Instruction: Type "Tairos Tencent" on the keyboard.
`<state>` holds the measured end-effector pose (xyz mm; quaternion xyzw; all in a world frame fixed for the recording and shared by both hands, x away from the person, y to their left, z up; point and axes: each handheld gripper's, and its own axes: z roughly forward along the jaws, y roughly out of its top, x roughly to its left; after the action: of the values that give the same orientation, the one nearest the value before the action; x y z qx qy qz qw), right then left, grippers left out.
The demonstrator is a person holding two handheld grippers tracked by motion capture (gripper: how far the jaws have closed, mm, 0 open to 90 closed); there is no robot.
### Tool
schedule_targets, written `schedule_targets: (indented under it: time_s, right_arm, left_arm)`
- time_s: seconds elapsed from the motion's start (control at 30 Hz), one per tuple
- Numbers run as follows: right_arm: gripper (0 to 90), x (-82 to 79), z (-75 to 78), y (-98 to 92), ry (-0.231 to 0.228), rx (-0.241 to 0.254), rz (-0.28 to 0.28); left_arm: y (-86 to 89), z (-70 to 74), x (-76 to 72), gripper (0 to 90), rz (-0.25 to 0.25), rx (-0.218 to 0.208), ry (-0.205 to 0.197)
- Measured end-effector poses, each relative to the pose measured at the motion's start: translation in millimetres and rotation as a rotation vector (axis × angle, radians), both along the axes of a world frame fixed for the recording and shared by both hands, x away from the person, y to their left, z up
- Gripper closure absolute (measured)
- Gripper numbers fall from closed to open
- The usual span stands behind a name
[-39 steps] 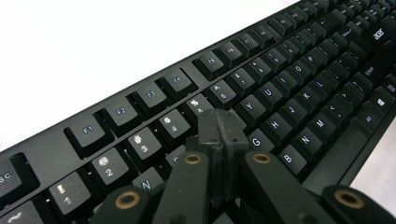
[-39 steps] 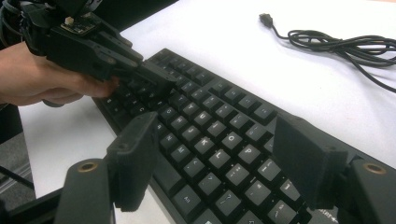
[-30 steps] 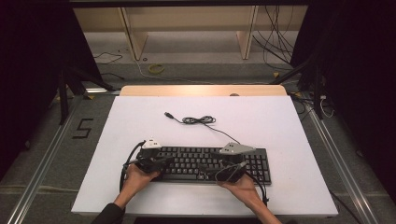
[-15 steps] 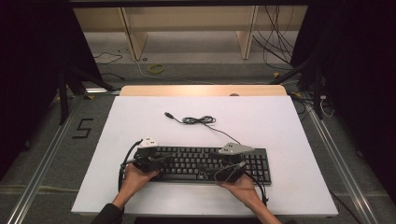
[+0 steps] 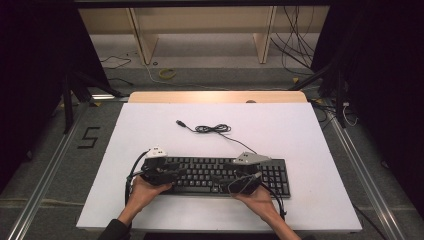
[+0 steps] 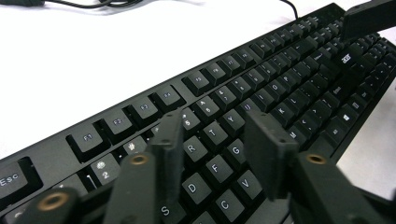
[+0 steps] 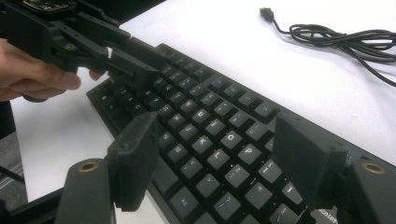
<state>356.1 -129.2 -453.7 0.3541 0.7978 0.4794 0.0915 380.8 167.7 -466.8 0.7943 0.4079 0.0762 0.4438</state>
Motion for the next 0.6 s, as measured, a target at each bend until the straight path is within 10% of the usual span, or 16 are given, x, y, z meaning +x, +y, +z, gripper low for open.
schedule_targets:
  time_s: [0.6]
  right_arm:
    - [37.3, 6.0, 0.6, 6.5, 0.004, -0.011, 0.004]
  left_arm:
    - [11.0, 8.0, -10.1, 37.9, 0.025, -0.087, -0.03]
